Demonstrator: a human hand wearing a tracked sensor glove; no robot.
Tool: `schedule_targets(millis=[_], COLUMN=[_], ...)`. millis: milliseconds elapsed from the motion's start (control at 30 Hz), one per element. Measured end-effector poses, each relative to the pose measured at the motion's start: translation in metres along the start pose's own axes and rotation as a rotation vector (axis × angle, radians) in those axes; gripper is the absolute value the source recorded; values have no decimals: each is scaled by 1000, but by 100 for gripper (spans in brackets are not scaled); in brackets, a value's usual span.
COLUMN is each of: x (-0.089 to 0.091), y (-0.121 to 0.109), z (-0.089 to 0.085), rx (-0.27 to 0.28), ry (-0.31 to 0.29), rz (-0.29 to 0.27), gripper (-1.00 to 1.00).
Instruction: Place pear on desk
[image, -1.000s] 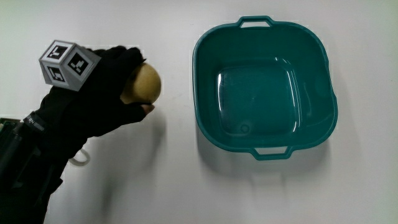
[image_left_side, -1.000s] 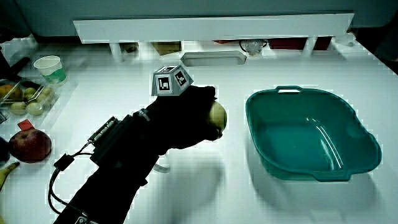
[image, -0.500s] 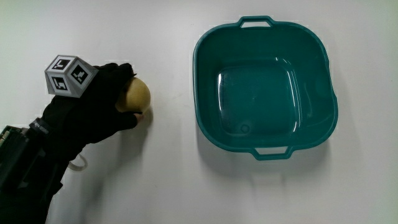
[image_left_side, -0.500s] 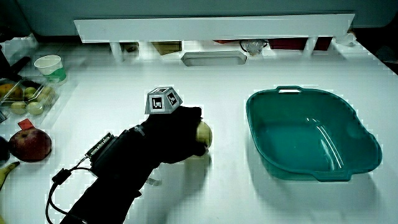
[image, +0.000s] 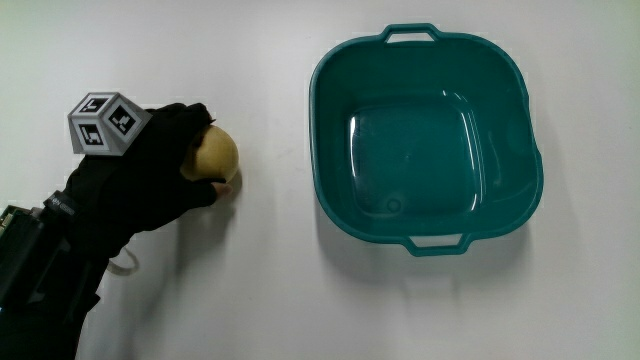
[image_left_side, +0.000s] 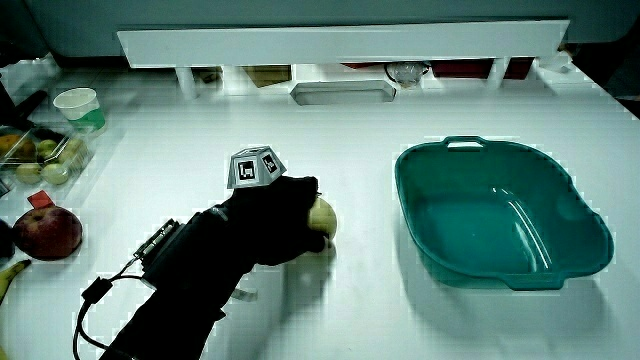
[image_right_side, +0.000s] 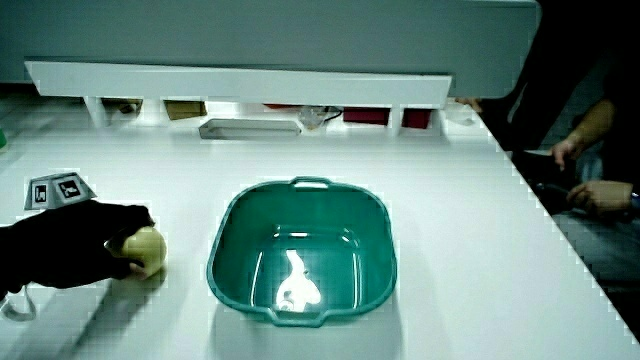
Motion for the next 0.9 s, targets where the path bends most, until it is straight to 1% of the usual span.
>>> schedule_targets(millis=[33, 67, 100, 133, 167, 233, 267, 300, 533, 567, 600, 633, 700, 733, 767, 800, 833, 867, 900], x=[-2, -2, -2, -2, -3, -5, -7, -7, -20, -22, -14, -26, -14, 1, 12, 21, 26, 27, 31], y=[0, 0, 0, 0, 0, -4, -7, -11, -49, -54, -62, -59, -72, -82, -90, -96, -99, -102, -106], z=[-1, -2, -2, -3, -4, -4, -5, -3, -1, 0, 3, -6, -5, 1, 3, 4, 2, -2, -4], rx=[5, -5, -16, -33, -42, -78, -62, -54, -17, -12, -9, 23, 12, 16, 1, -26, -40, -63, -53], ry=[-5, -12, -18, -5, 1, 2, 4, 27, 18, 16, 72, 161, 260, 310, 334, 342, 362, 383, 426], rz=[-9, -7, -3, 7, 4, 45, 33, 27, -25, -32, -42, 14, 42, 21, 18, 13, 10, 40, 50], gripper=[0, 0, -7, -14, -21, -36, -43, -50, -100, -100, -100, -100, -100, -100, -100, -100, -100, -100, -100])
